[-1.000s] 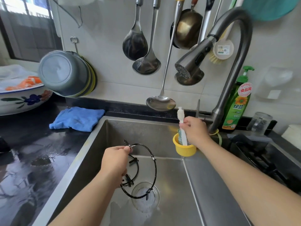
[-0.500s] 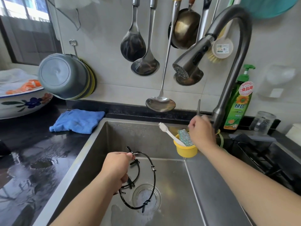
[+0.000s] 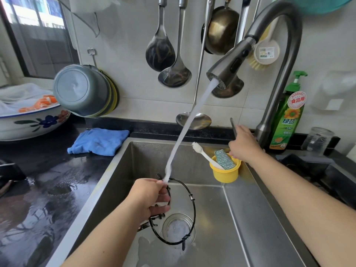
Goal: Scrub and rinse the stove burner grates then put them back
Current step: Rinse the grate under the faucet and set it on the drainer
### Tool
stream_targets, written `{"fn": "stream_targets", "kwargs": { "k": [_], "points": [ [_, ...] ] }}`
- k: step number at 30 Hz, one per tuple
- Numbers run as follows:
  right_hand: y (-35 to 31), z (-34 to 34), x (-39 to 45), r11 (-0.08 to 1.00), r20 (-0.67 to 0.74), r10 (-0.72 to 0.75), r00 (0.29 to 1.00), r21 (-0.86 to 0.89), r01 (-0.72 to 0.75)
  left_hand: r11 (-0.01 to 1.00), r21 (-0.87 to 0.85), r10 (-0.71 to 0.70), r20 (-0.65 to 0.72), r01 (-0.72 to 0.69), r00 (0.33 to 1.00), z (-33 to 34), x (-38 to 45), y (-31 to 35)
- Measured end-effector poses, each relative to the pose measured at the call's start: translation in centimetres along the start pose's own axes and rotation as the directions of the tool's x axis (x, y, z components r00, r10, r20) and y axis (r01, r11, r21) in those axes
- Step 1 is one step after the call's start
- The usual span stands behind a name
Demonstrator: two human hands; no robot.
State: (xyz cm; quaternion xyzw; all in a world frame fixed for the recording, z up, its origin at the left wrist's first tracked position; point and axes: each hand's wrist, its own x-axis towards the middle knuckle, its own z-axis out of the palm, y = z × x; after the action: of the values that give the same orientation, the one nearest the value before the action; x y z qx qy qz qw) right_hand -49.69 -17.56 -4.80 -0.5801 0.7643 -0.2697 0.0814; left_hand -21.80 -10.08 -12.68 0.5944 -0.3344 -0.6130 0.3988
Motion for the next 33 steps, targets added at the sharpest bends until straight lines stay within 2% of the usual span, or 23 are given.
{"fn": "stream_targets", "kwargs": {
  "k": [2,4,5,7,8,11,14,17,20,26,29,33],
  "points": [
    [-2.2,-1.4,-2.6,0.926,-0.084,-0.039,0.996,0.372,0.067,1.0,0.013,-0.018,0.016,0.018,1.0,0.0,-0.3,0.2],
    [-5.4,-4.3,-5.4,0.71,-0.173,-0.068,0.983,0.684,0.169,0.999,0.027,-0.023,0.015,0.023,1.0,-0.1,-0.4,0.4],
    [-7.2,-6.2,-6.9,0.592,-0.183,-0.081,0.98,0.782,0.195,0.999,0.034,-0.026,0.017,0.026,1.0,-0.2,-0.6,0.4],
    [-10.3,-9.3,-8.3,0.404,-0.145,-0.119,0.982,0.897,0.182,0.998,0.048,-0.028,0.033,0.027,0.999,-0.3,-0.4,0.3],
    [-11.5,-10.5,-8.5,0.364,-0.117,-0.125,0.985,0.919,0.155,0.998,0.058,-0.032,0.042,0.029,0.999,-0.3,-0.4,0.3],
    [-14.2,-12.5,-7.8,0.33,-0.081,-0.019,0.997,0.94,0.083,0.997,0.073,-0.041,0.079,0.035,0.996,-0.5,-0.3,0.0],
    [-14.6,-12.5,-7.0,0.428,-0.173,0.035,0.984,0.892,0.142,0.996,0.086,-0.045,0.106,0.036,0.993,-0.7,-0.1,-0.1],
    [-13.1,-11.1,-7.7,0.638,-0.253,-0.017,0.967,0.742,0.206,0.994,0.103,-0.046,0.164,0.03,0.985,-0.7,-0.3,-0.1],
    [-9.9,-8.4,-9.3,0.823,-0.218,-0.063,0.974,0.541,0.175,0.99,0.136,-0.052,0.24,0.02,0.969,-0.3,-0.6,-0.2],
    [-7.5,-2.5,-12.4,0.892,0.053,-0.097,0.994,0.448,0.064,0.951,0.306,-0.083,0.371,-0.038,0.925,0.5,-1.5,-0.6],
    [-8.0,-1.5,-12.4,0.89,0.079,-0.125,0.989,0.45,0.077,0.933,0.355,-0.085,0.395,-0.066,0.915,0.6,-1.6,-0.7],
    [-8.6,-1.5,-11.4,0.923,0.101,-0.123,0.987,0.377,0.077,0.939,0.336,-0.056,0.354,-0.071,0.934,0.4,-1.4,-1.0]
  ]
}}
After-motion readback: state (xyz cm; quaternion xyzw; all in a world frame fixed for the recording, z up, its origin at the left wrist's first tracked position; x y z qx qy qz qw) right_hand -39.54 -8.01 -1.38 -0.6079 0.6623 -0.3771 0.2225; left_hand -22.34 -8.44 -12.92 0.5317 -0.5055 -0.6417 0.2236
